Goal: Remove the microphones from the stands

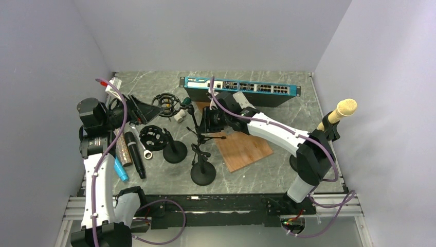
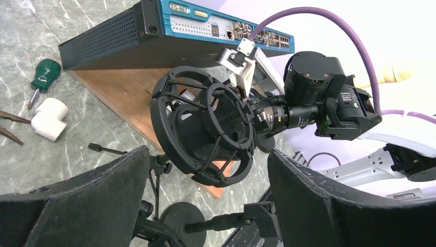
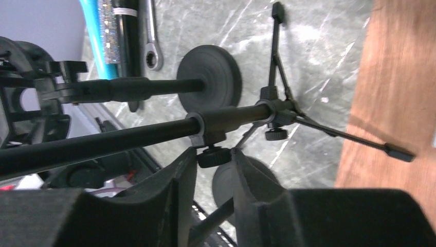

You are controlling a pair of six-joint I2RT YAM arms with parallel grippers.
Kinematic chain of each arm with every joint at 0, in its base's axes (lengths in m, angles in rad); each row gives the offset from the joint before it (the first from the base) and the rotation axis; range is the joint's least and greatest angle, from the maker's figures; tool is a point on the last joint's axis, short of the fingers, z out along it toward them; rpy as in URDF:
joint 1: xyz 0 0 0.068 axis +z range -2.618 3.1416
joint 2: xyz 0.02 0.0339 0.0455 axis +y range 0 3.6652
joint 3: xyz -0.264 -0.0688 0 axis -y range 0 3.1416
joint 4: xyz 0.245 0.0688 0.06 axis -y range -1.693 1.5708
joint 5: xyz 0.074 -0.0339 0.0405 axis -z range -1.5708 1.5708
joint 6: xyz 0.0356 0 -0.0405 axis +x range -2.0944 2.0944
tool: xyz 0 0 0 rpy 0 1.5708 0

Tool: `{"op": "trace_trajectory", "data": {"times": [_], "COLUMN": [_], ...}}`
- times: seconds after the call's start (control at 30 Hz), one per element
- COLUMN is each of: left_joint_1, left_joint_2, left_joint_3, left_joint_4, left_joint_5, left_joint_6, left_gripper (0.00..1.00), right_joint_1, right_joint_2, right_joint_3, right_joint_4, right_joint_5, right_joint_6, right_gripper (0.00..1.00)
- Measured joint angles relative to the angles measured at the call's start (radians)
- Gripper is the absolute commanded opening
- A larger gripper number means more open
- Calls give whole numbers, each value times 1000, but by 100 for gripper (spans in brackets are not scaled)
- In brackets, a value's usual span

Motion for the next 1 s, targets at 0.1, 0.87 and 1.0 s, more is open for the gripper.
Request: {"op": "trace_trajectory", "data": {"times": [0.1,0.87,1.0], "left_joint_1": [0,-2,-3], "left_joint_2": [0,0,0], "left_joint_3": [0,0,0], "left_joint_4": [0,-1,-1], "left_joint_5": [0,0,0], "left_joint_6": [0,0,0], "left_gripper": [88,87,87], "right_joint_1": [1,252,251], "right_joint_2": [0,-19,-19], "right_joint_3": [-6,14,14], "right_joint_4": [14,-7,-6], "right_joint_5": [-12,555,550], "right_joint_6": [6,-320,-320], "right_gripper": [4,0,0]}}
